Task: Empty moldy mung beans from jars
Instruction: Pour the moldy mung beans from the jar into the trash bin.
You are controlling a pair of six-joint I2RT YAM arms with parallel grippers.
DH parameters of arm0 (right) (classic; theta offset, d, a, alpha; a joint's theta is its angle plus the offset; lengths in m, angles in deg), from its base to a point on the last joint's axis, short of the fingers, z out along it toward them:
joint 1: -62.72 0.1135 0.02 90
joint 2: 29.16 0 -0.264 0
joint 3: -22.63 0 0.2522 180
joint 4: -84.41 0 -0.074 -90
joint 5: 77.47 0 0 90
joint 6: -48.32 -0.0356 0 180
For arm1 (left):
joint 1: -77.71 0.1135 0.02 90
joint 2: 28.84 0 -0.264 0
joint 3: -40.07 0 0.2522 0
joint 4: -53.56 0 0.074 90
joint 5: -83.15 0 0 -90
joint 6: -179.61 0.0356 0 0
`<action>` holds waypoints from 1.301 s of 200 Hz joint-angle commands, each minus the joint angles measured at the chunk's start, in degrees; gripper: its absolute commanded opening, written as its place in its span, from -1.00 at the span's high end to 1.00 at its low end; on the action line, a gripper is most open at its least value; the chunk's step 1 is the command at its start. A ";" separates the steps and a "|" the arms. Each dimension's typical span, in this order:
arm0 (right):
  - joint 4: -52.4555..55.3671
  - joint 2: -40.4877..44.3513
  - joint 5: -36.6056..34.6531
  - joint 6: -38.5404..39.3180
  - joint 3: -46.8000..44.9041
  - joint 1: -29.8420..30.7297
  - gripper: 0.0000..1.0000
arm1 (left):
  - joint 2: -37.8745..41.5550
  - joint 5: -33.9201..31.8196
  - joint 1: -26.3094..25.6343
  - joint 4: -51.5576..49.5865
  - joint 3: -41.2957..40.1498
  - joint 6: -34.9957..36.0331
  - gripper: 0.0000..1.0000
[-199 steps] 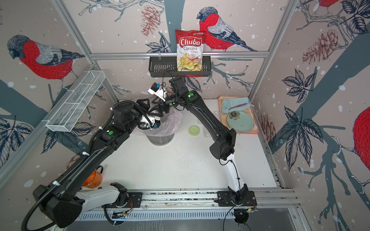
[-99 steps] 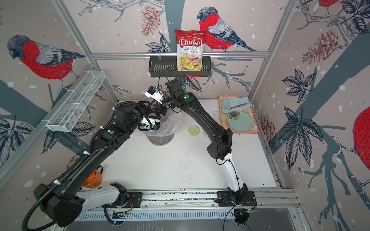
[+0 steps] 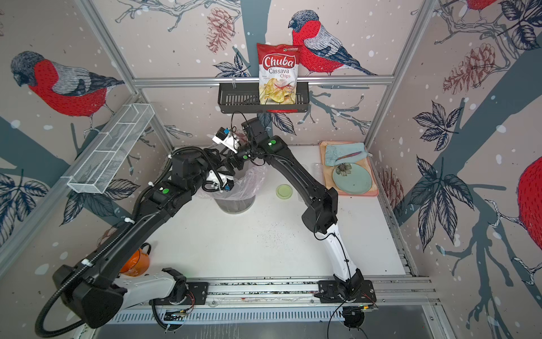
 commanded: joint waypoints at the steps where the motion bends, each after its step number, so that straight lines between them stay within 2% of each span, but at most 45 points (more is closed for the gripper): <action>1: 2.07 -0.96 -2.17 0.98 0.01 1.04 -0.92 | -0.11 3.12 -0.24 11.65 1.66 2.80 1.00; 13: 1.90 -1.12 -1.43 0.81 0.06 0.98 -0.79 | -0.22 3.13 -0.24 11.69 1.42 2.80 1.00; 44: 1.91 -0.88 2.93 -0.02 0.07 -0.29 -0.29 | 0.01 2.68 -0.22 12.00 0.72 2.55 1.00; 97: 1.89 1.49 7.88 -0.25 -1.65 -1.30 0.08 | 0.26 1.90 -0.22 14.76 -0.82 2.30 1.00; 145: 1.10 2.13 7.00 -0.75 -3.45 -1.04 0.23 | 0.13 1.11 -0.07 18.06 -2.42 1.96 1.00; 192: 0.87 1.73 7.70 -1.48 -3.49 -1.02 0.28 | 0.96 2.28 0.28 20.68 -4.19 -0.08 0.73; 260: 4.80 1.73 6.50 2.02 -2.81 -0.06 0.31 | 1.20 3.96 0.28 22.54 -3.58 -2.13 0.45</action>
